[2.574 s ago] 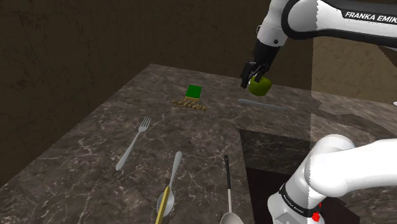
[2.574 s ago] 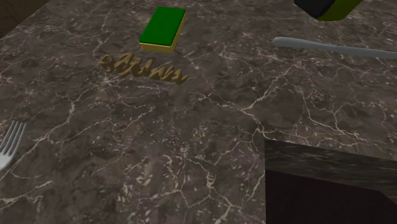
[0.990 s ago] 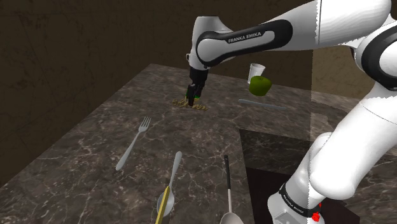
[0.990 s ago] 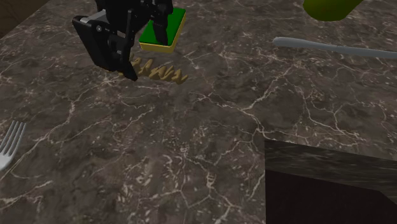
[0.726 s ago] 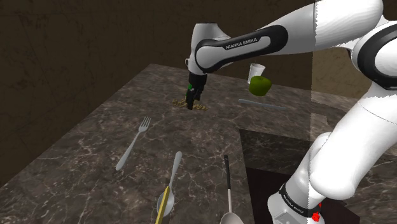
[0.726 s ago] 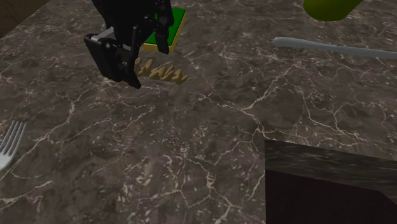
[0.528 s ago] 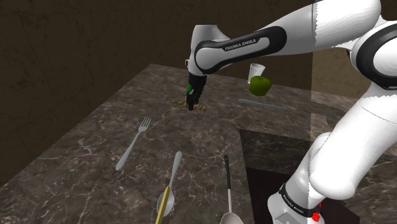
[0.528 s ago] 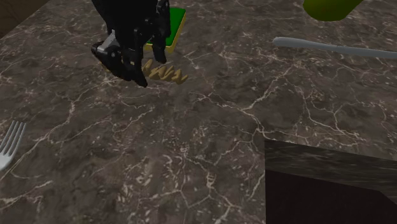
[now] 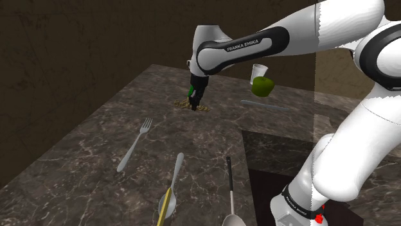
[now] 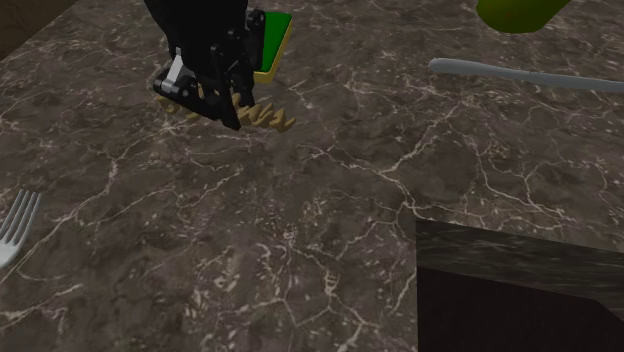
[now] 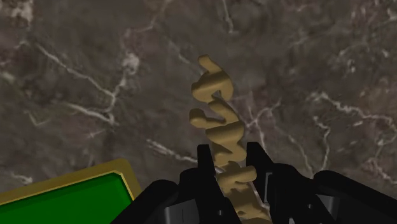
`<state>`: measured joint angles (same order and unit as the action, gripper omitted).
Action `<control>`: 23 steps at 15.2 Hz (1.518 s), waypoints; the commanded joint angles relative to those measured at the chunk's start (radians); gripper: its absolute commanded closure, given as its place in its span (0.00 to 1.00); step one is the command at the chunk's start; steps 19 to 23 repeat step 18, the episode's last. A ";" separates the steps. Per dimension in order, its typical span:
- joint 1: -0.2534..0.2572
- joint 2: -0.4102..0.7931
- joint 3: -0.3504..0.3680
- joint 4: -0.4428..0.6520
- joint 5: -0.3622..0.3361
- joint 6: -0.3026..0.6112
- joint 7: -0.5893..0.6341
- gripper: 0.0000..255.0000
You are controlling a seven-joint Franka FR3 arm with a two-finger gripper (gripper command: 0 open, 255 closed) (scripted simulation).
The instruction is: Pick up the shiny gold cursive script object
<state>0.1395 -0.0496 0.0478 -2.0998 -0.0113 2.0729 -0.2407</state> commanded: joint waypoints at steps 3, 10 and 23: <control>0.000 -0.010 0.000 0.017 0.001 -0.026 -0.001 1.00; 0.000 -0.031 0.000 0.088 0.002 -0.119 -0.003 1.00; 0.000 -0.042 -0.001 0.158 0.003 -0.200 -0.004 1.00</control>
